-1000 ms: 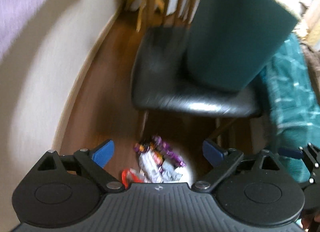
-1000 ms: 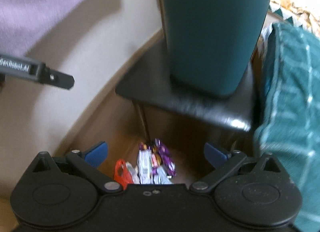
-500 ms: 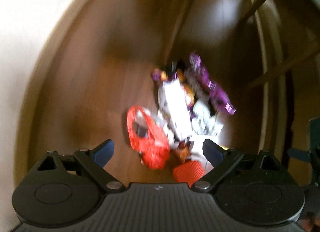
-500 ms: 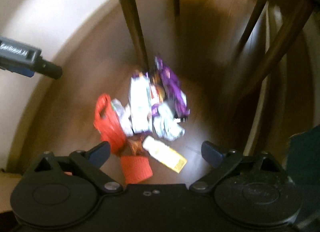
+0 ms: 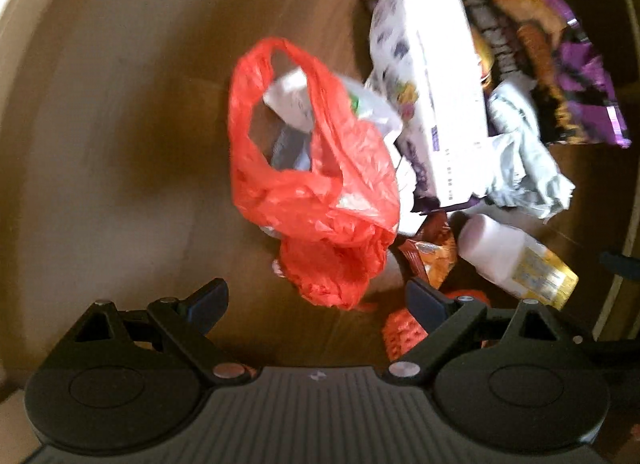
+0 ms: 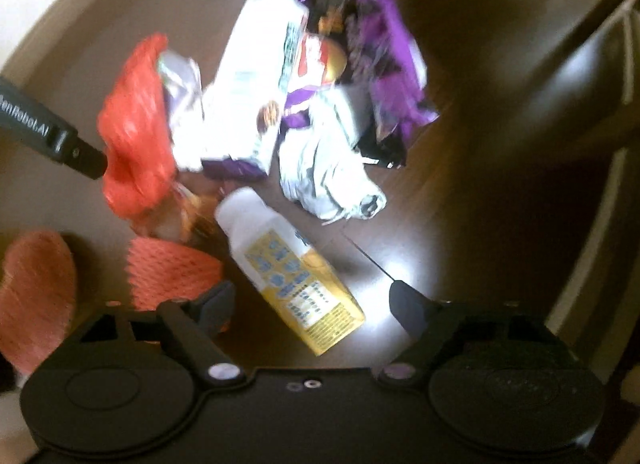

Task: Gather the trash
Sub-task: 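Lower both tools back to the trash pile under the chair, then grasp red plastic bag with left while right grasps yellow drink carton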

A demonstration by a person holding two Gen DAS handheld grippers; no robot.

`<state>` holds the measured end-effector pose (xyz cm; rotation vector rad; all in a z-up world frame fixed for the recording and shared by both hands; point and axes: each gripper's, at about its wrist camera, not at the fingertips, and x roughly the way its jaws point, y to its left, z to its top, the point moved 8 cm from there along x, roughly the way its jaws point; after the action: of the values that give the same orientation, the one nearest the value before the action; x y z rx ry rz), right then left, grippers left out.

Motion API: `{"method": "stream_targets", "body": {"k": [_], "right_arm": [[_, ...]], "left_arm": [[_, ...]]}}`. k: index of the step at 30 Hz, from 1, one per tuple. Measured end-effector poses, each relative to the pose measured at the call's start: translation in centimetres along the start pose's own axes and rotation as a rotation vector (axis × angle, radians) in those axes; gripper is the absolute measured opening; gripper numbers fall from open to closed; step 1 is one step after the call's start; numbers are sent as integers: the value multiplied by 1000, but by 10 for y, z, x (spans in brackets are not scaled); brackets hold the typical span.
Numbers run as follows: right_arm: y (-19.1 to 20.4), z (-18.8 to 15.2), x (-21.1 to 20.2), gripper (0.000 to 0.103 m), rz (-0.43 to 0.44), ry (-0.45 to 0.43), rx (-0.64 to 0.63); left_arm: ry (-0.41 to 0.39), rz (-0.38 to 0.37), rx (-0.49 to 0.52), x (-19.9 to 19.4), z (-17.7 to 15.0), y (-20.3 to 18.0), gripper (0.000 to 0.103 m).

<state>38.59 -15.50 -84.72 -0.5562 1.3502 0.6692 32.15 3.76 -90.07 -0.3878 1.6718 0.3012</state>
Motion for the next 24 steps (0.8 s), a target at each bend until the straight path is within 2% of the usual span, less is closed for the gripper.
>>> {"method": "stream_targets", "body": {"k": [4, 12, 13, 14, 16, 24], "right_arm": [[4, -4, 32, 78, 14, 34, -60], [19, 0, 58, 72, 61, 43, -135], [21, 1, 61, 70, 62, 46, -141], [22, 1, 63, 68, 62, 51, -148], [24, 2, 65, 66, 63, 47, -150], [29, -4, 52, 59, 55, 39, -135]], "left_arm": [[30, -1, -25, 28, -1, 0, 96], [54, -27, -34, 55, 1, -4, 95], [56, -28, -32, 58, 2, -6, 93], [56, -33, -36, 59, 2, -6, 80], [82, -39, -54, 64, 0, -6, 63], [67, -37, -87, 52, -9, 5, 58]]}}
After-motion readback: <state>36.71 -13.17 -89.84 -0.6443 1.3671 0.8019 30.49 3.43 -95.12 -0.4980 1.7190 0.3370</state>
